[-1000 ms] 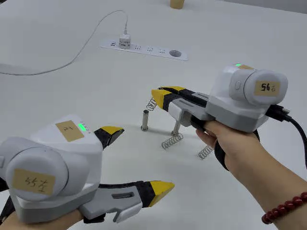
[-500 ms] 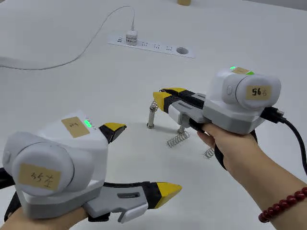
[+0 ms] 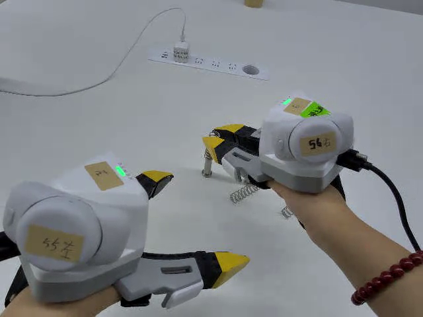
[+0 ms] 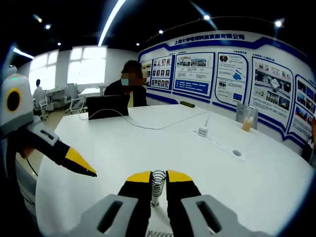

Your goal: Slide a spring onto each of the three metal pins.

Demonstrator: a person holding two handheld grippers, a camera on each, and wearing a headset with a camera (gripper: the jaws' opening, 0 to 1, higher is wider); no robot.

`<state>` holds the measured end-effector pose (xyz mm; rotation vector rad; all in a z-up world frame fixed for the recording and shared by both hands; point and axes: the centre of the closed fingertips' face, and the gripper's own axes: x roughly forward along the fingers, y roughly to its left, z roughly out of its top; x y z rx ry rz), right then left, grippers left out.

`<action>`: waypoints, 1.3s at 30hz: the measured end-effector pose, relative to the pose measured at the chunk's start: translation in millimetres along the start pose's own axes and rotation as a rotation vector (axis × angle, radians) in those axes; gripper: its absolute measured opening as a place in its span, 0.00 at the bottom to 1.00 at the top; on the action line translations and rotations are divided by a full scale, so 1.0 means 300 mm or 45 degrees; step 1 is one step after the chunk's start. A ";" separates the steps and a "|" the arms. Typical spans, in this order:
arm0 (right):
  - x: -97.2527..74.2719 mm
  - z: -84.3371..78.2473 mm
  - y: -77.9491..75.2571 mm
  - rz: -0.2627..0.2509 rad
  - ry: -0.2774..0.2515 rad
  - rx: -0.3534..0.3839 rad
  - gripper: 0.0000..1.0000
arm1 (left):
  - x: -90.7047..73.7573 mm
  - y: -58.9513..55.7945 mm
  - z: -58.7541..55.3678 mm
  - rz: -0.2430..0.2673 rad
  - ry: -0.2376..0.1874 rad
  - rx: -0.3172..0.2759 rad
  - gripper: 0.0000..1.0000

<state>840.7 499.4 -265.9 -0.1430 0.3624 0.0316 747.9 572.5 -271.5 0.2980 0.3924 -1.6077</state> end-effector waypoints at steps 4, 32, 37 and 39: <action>0.007 -0.015 0.005 0.001 0.020 -0.030 0.11 | 0.000 0.000 -0.002 0.000 0.002 -0.001 0.86; 0.046 -0.123 0.007 -0.002 0.142 0.037 0.11 | 0.000 -0.010 -0.015 -0.012 0.027 0.018 0.84; 0.047 -0.119 0.008 0.000 0.135 0.050 0.11 | -0.001 -0.010 -0.016 -0.011 0.030 0.018 0.83; 0.047 -0.119 0.005 -0.002 0.137 0.058 0.12 | -0.001 -0.009 -0.016 -0.009 0.031 0.018 0.83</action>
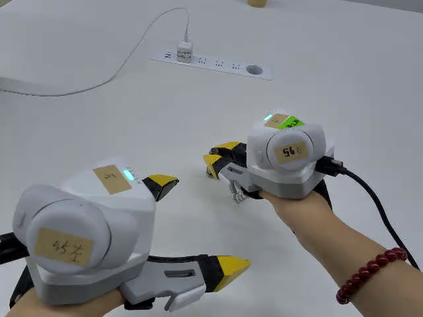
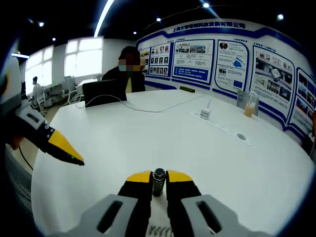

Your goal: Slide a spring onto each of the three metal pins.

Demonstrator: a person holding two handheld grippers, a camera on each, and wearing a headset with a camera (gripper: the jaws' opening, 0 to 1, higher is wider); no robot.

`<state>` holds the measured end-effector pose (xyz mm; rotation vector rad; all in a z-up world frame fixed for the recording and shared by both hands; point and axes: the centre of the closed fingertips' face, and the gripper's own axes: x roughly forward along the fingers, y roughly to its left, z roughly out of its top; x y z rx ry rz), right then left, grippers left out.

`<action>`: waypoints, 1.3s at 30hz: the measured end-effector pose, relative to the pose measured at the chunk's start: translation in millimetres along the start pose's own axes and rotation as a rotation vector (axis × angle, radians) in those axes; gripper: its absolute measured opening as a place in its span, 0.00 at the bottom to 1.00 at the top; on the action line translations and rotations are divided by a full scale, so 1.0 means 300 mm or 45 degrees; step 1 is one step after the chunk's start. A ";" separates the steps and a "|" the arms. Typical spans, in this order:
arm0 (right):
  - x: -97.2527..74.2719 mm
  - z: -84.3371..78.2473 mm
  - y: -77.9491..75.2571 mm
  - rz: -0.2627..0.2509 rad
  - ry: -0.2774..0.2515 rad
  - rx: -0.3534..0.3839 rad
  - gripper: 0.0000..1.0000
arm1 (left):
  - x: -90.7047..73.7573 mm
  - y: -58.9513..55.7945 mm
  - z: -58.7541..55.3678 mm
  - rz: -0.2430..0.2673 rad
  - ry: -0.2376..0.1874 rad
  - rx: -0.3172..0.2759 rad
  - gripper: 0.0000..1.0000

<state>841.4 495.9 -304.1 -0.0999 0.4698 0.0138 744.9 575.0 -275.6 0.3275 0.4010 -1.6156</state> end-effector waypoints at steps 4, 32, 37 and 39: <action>-0.004 0.000 0.001 0.009 0.005 0.027 0.12 | 0.000 0.004 0.000 0.006 0.002 0.000 0.83; -0.195 0.086 -0.047 -0.032 -0.056 0.189 0.39 | 0.009 0.009 0.030 0.035 -0.018 -0.003 0.78; -0.252 0.078 -0.075 -0.062 -0.069 0.205 0.40 | 0.020 0.012 0.032 0.036 -0.001 0.020 0.75; -0.275 0.071 -0.088 -0.080 -0.068 0.212 0.41 | 0.025 0.014 0.038 0.037 -0.001 0.036 0.73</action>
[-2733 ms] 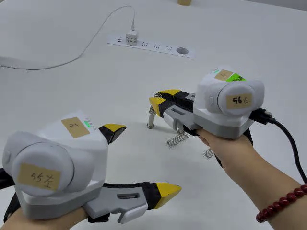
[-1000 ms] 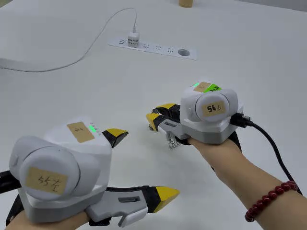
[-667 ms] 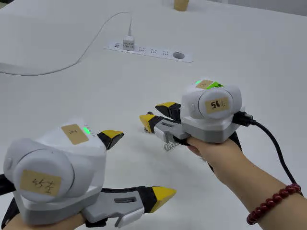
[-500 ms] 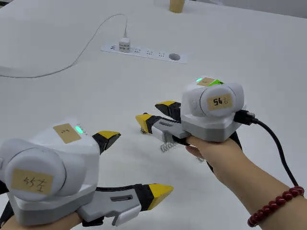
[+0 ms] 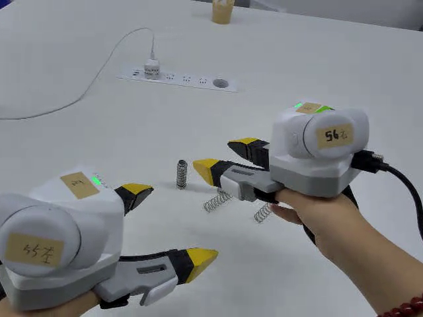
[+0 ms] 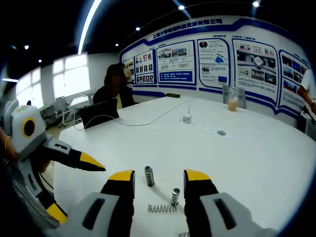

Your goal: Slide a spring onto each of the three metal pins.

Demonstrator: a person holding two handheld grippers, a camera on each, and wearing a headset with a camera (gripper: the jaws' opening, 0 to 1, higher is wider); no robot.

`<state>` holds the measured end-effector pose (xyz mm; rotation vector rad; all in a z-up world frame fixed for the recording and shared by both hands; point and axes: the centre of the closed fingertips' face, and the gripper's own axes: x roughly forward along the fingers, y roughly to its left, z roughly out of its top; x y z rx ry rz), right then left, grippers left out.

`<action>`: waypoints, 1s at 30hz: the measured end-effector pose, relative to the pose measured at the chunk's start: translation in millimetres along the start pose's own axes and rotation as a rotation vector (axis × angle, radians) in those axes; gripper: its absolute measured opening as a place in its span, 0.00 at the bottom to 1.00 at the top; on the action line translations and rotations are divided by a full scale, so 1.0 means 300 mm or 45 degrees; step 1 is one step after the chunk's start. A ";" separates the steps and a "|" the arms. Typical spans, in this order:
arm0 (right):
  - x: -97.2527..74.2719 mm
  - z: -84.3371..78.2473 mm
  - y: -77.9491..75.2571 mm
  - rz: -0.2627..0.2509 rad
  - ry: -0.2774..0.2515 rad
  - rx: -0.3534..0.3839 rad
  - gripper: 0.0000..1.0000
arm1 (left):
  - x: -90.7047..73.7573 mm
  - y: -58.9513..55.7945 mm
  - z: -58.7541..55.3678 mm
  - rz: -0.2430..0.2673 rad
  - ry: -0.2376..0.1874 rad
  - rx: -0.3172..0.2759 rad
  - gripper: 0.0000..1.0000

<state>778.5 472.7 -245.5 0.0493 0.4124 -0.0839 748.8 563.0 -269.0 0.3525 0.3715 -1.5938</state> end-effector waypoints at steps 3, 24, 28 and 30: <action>-0.028 -0.007 -0.019 -0.019 -0.007 0.013 0.41 | 0.013 0.002 0.006 -0.003 0.004 0.017 0.71; -0.166 -0.093 -0.101 -0.036 0.013 0.053 0.51 | 0.114 0.060 -0.030 0.039 0.090 0.087 0.54; -0.187 -0.101 -0.103 -0.027 0.011 0.047 0.53 | 0.132 0.068 -0.036 0.034 0.095 0.104 0.50; -0.197 -0.107 -0.100 -0.018 0.008 0.043 0.56 | 0.142 0.073 -0.040 0.033 0.104 0.097 0.48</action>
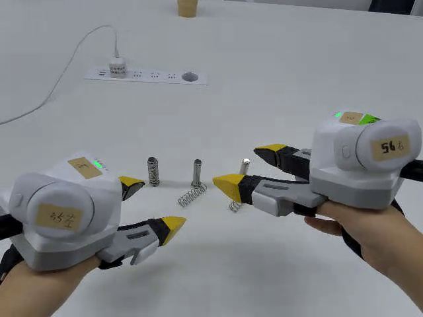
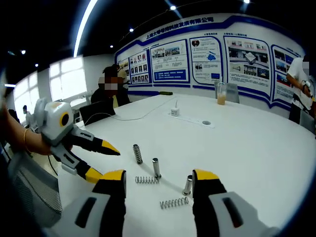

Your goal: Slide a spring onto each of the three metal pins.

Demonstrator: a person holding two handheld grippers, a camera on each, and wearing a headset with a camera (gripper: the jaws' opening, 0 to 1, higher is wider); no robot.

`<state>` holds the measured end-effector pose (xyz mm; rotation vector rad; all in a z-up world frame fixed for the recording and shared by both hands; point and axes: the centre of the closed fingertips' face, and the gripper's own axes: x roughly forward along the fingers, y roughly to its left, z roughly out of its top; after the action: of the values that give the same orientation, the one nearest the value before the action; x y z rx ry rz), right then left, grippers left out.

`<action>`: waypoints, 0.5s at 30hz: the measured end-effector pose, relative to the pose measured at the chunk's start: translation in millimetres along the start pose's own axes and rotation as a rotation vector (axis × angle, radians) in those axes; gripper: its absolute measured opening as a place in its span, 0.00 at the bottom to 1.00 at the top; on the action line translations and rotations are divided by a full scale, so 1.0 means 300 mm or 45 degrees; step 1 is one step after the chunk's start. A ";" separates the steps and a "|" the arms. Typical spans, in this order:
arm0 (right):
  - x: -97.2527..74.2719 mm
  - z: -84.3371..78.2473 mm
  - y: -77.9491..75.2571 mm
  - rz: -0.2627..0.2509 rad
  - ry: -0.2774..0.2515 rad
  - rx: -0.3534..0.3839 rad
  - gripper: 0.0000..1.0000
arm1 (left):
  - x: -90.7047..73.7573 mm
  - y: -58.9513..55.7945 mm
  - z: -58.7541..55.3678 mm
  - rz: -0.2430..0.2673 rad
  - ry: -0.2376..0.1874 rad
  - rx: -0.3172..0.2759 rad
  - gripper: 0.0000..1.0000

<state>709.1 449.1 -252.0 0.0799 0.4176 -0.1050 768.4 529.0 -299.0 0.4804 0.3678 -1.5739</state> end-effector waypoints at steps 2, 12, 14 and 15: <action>-0.009 -0.010 0.001 0.005 0.007 -0.006 0.58 | 0.009 0.005 0.000 0.004 0.000 -0.005 0.47; -0.043 -0.054 0.020 0.049 0.024 0.003 0.66 | 0.075 -0.005 -0.010 -0.022 0.024 0.054 0.44; -0.049 -0.065 0.021 0.059 0.019 0.011 0.67 | 0.087 -0.006 -0.013 -0.029 0.029 0.048 0.43; -0.051 -0.070 0.022 0.065 0.019 0.016 0.67 | 0.090 -0.007 -0.015 -0.031 0.031 0.047 0.42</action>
<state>687.4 459.0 -264.5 0.1037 0.4298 -0.0567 766.0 508.2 -316.9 0.5258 0.3651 -1.6022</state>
